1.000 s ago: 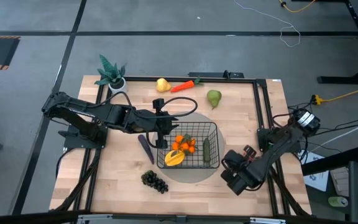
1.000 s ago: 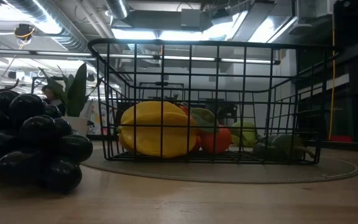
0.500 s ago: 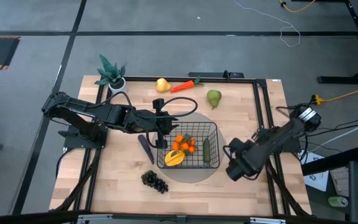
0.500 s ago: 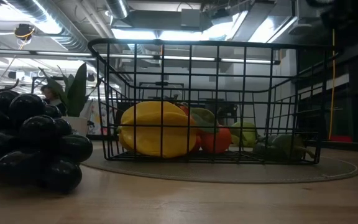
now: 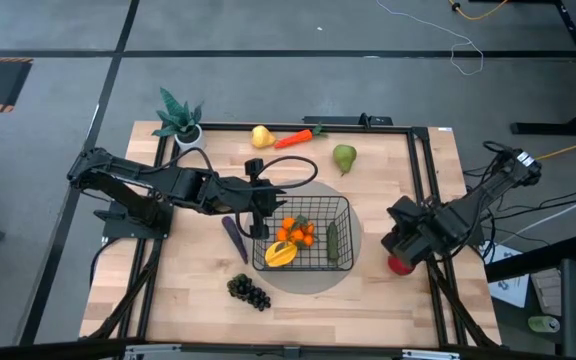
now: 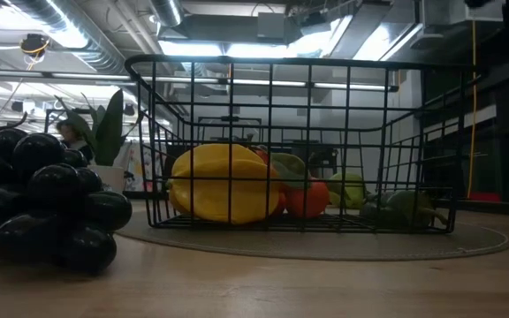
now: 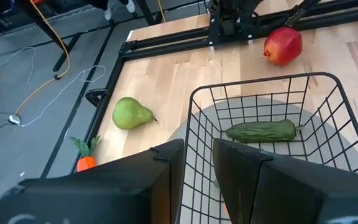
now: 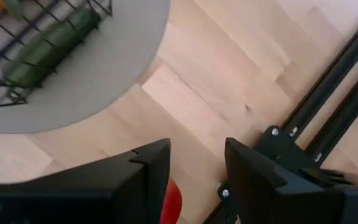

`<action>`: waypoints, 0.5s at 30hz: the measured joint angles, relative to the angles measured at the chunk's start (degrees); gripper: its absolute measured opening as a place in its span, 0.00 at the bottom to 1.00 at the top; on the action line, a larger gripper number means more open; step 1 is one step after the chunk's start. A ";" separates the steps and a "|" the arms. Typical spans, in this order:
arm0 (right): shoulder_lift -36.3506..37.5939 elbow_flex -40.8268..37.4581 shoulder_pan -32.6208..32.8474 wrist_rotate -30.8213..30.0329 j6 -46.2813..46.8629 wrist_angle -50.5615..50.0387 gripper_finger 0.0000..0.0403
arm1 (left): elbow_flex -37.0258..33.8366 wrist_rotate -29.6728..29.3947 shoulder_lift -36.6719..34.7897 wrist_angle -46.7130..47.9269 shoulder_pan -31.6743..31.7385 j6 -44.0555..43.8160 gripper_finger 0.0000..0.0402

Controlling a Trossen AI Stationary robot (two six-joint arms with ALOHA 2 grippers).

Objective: Build produce basket
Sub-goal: Put the red pomegranate into the black wire basket

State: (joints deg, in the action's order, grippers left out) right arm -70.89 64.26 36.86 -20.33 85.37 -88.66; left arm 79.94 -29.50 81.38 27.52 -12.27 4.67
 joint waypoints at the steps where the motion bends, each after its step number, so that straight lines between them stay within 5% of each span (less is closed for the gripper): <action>1: 0.37 -1.31 0.00 0.63 0.30 1.31 0.35 | 0.02 0.00 0.00 0.20 0.00 0.00 0.19; 15: 0.55 -11.99 -1.86 9.17 -1.69 13.90 0.35 | 0.02 -0.01 0.00 0.20 0.00 0.37 0.19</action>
State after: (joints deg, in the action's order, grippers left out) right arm -70.35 52.27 35.00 -11.16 83.68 -74.77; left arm 79.96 -29.50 81.38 27.73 -12.27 5.04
